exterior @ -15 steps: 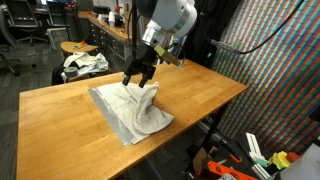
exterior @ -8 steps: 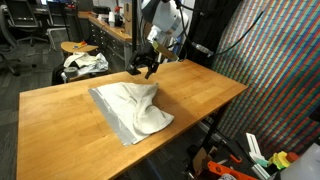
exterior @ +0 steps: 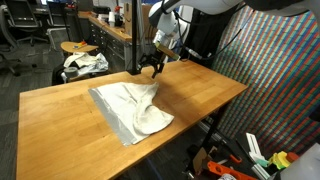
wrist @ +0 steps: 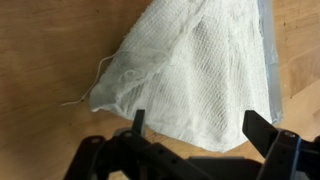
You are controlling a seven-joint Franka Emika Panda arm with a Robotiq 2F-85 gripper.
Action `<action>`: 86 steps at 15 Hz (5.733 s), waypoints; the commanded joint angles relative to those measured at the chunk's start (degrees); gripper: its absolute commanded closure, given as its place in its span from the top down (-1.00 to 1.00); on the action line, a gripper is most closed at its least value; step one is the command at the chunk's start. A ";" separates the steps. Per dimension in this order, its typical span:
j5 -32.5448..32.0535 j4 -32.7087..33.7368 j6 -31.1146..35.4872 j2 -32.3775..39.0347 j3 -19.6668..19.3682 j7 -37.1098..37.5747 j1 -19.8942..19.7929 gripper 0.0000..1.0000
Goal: Fold the cloth
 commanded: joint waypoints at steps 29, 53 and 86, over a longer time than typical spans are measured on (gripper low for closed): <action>-15.31 9.70 -8.97 6.38 -0.85 11.51 3.22 -0.98; -10.60 -1.13 -4.60 -8.08 5.72 11.98 12.16 -0.98; -4.61 30.60 2.94 16.36 6.32 35.15 17.10 -0.97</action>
